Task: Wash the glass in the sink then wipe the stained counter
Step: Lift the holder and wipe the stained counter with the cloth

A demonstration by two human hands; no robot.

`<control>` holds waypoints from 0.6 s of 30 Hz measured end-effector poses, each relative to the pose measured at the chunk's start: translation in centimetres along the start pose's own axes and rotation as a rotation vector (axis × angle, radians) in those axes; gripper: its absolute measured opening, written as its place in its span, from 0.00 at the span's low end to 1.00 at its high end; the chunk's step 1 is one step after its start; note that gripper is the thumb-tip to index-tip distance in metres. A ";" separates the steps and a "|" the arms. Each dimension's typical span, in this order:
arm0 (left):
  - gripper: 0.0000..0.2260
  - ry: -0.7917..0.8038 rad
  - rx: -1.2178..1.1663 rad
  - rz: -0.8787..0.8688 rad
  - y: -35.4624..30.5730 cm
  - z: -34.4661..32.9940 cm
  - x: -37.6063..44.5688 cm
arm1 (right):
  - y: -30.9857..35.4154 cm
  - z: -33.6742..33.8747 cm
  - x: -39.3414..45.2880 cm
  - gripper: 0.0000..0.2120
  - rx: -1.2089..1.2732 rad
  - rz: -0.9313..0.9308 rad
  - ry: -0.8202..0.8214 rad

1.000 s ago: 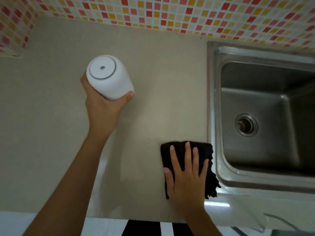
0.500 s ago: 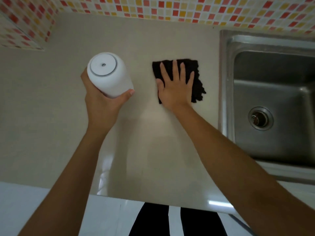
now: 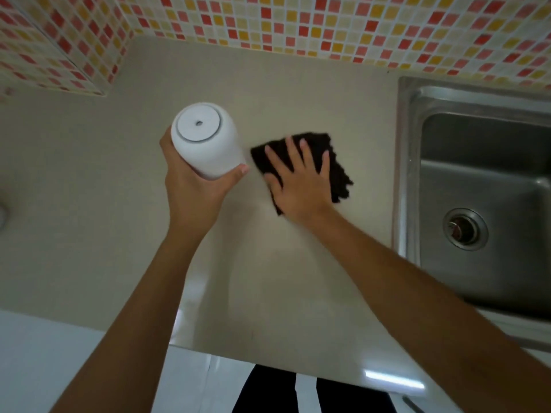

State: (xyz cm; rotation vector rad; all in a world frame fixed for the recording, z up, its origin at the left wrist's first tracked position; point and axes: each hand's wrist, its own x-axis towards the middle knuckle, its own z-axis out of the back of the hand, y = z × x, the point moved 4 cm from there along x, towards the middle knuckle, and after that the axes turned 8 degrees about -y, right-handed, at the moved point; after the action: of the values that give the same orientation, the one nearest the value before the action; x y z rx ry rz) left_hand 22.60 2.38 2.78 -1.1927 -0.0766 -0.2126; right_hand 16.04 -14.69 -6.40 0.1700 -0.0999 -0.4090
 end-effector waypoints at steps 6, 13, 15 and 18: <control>0.46 0.040 0.010 0.034 2.1 0.1 -1.9 | -3.4 -0.1 7.7 0.27 -0.027 -0.150 0.092; 0.46 0.040 -0.055 0.069 1.6 -1.9 -1.7 | -0.8 1.4 -12.5 0.27 -0.030 -0.081 0.012; 0.46 0.044 -0.076 0.084 1.3 -2.8 -1.5 | -0.3 1.7 -18.4 0.28 -0.045 -0.042 0.059; 0.46 0.064 -0.095 0.092 1.2 -3.9 -1.3 | -0.9 1.8 -20.3 0.28 -0.044 -0.014 0.093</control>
State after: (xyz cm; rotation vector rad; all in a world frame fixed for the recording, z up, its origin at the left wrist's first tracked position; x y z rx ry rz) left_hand 21.34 -0.71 0.04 -1.2796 0.0449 -0.1756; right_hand -3.08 -7.58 -6.03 0.1460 0.0019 -0.4159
